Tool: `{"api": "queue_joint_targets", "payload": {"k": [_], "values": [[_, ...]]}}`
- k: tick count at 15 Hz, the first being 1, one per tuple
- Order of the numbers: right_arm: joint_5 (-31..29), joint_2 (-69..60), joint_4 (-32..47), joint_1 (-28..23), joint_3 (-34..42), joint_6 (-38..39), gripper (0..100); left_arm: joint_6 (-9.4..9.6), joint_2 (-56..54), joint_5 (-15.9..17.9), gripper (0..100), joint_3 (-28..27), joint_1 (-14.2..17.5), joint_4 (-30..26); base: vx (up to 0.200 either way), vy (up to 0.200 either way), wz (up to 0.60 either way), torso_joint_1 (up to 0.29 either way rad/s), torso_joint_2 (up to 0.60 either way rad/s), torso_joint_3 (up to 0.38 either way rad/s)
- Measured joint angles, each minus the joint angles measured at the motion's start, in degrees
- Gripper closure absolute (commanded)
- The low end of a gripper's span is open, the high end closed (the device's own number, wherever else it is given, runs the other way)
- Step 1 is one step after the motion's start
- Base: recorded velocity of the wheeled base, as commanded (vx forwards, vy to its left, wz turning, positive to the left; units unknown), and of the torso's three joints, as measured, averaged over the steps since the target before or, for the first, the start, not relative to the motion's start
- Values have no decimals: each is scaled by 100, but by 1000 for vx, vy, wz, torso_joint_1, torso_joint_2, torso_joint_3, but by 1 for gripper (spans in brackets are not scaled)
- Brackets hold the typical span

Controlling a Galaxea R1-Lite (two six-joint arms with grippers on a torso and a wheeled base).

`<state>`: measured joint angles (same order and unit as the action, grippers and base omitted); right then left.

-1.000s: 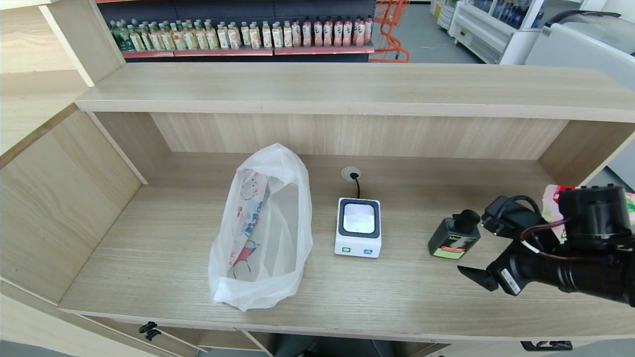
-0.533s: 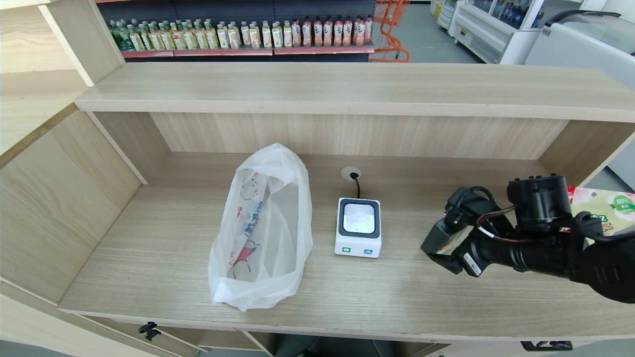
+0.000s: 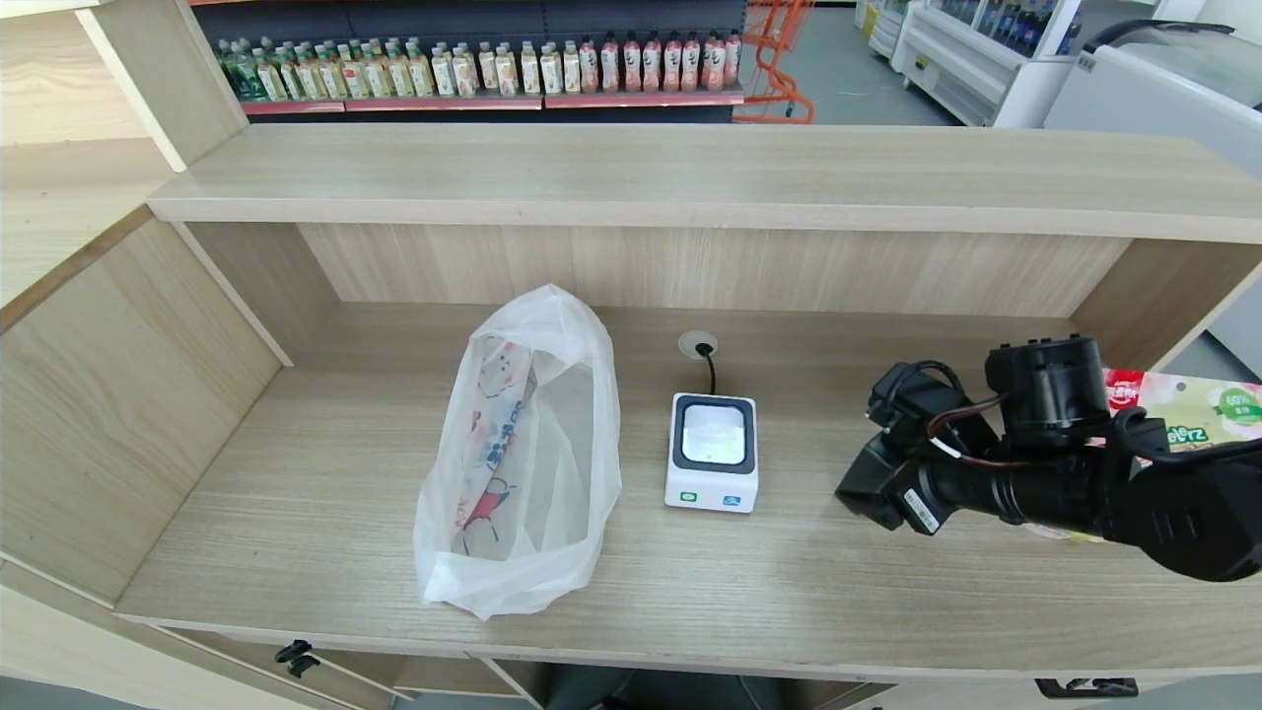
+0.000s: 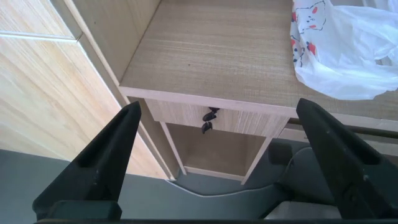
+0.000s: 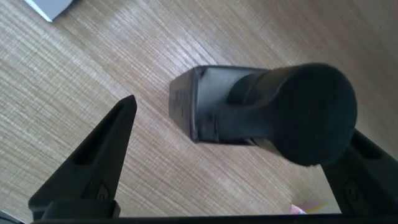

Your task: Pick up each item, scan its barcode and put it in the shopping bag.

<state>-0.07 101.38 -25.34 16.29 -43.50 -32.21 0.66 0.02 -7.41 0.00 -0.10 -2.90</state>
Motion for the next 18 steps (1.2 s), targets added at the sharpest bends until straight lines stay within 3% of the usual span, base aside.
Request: {"api": "queue_joint_targets", "payload": {"k": [7,12,16,17,18], "values": [[-301,-245,-11,-435,266,-839,0,2,0,-2,0,0,2,1,0,0,0,0,0,0],[-219,6,-27,-444,-24,-802,0,0,0,-2,0,0,0,1,0,0,0,0,0,0],[34,249,-29,-262,-162,-257,0,0,0,-2,0,0,2,1,0,0,0,0,0,0],[91,317,-33,-183,-210,-63,100,2,0,0,0,0,2,0,0,0,0,0,0,0],[105,385,-30,-119,-269,65,100,2,0,-2,0,0,0,0,0,0,0,0,0,0]]}}
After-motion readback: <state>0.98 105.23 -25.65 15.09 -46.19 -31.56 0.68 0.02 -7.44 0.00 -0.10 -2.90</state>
